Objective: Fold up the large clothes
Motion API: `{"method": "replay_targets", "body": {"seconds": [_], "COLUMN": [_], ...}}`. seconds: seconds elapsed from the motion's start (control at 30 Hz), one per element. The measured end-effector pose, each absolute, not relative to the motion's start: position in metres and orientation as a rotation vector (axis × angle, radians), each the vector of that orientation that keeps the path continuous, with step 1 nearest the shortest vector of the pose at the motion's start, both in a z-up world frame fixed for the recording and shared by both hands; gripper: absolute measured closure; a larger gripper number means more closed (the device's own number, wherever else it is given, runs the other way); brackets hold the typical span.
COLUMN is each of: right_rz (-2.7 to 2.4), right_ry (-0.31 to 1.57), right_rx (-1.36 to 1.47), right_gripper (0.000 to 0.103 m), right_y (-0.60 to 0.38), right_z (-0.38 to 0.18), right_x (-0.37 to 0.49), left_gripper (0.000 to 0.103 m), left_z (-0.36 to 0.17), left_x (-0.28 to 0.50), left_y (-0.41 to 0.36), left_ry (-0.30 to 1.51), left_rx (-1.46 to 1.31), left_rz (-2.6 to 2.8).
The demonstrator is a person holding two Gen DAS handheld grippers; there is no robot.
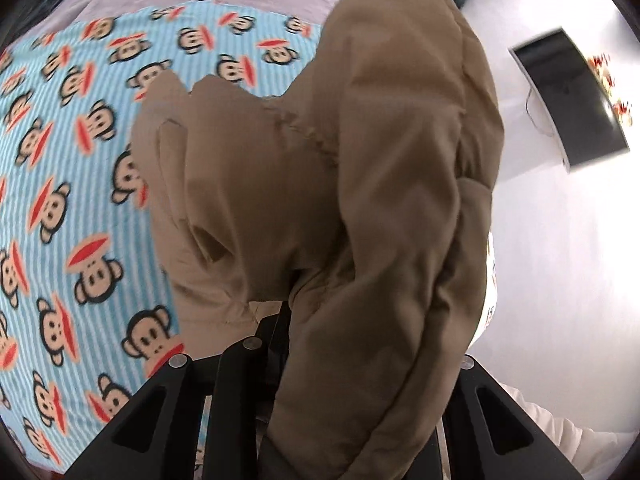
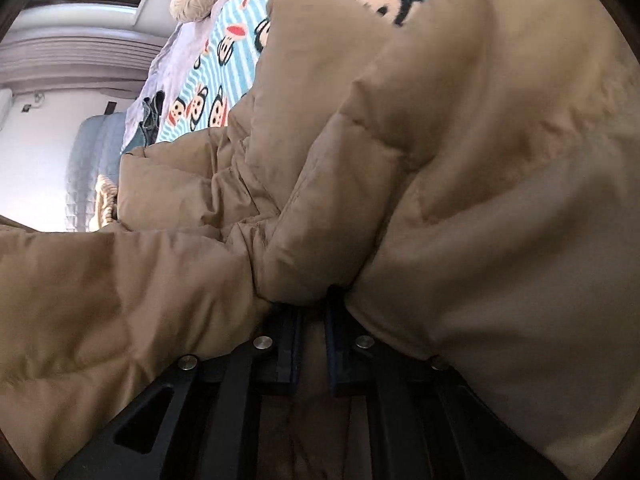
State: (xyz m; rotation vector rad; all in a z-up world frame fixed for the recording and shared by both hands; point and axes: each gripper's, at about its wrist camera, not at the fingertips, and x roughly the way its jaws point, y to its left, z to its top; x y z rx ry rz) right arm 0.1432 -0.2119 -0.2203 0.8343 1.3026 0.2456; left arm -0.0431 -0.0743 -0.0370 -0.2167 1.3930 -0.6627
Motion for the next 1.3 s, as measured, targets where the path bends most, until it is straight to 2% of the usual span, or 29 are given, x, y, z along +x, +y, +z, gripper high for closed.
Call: {"method": "replay_targets", "body": {"seconds": [0.03, 0.17, 0.23, 0.3, 0.53, 0.6, 0.63, 0.67, 0.7, 0.87, 1.1, 1.13, 1.17, 1.2, 1.23, 1.3], "right_rz": [0.244, 0.170, 0.110, 0.068, -0.057, -0.058, -0.055, -0.047, -0.034, 0.139, 0.166, 0.114, 0.066, 0.025, -0.017, -0.067], "right_ry": [1.292, 1.224, 1.188, 1.165, 1.134, 1.124, 1.117, 1.096, 1.072, 1.012, 1.097, 1.110, 1.112, 1.115, 1.110, 1.092], "right_rx": [0.834, 0.800, 0.814, 0.836, 0.877, 0.863, 0.859, 0.856, 0.859, 0.819, 0.613, 0.580, 0.571, 0.589, 0.613, 0.652], "right_gripper": [0.090, 0.090, 0.090, 0.090, 0.089, 0.081, 0.064, 0.042, 0.034, 0.029, 0.029, 0.036, 0.065, 0.081, 0.085, 0.088], "right_y": [-0.220, -0.265, -0.292, -0.311, -0.360, -0.368, -0.370, -0.370, -0.378, -0.356, -0.291, -0.288, -0.289, -0.294, -0.303, -0.318], "right_z": [-0.213, -0.181, -0.170, -0.166, -0.154, -0.145, -0.141, -0.133, -0.128, -0.093, -0.097, -0.101, -0.104, -0.108, -0.111, -0.114], "right_x": [0.139, 0.098, 0.070, 0.049, -0.009, -0.025, -0.028, -0.037, -0.052, -0.076, -0.050, -0.045, -0.040, -0.038, -0.041, -0.047], "left_gripper": [0.079, 0.079, 0.067, 0.043, 0.041, 0.041, 0.041, 0.041, 0.041, 0.041, 0.041, 0.041, 0.041, 0.041, 0.041, 0.041], "left_z": [-0.036, -0.045, -0.054, -0.064, -0.119, -0.128, -0.130, -0.131, -0.132, -0.130, -0.111, -0.099, -0.087, -0.076, -0.067, -0.052], "left_x": [-0.044, -0.043, -0.038, -0.034, -0.022, -0.021, -0.020, -0.019, -0.018, -0.018, -0.015, -0.017, -0.018, -0.019, -0.019, -0.015], "left_y": [-0.083, -0.119, -0.139, -0.158, -0.216, -0.224, -0.227, -0.229, -0.230, -0.238, -0.240, -0.236, -0.230, -0.221, -0.212, -0.187], "left_ry": [1.395, 1.413, 1.425, 1.456, 1.527, 1.527, 1.527, 1.525, 1.525, 1.524, 1.451, 1.408, 1.358, 1.302, 1.252, 1.151], "left_rx": [-0.191, -0.105, -0.108, -0.152, -0.157, -0.164, -0.167, -0.165, -0.162, -0.126, -0.078, -0.073, -0.064, -0.051, -0.039, -0.012], "left_rz": [-0.669, -0.703, -0.745, -0.821, -0.986, -0.985, -0.986, -0.985, -0.982, -0.985, -0.967, -0.962, -0.959, -0.944, -0.918, -0.822]}}
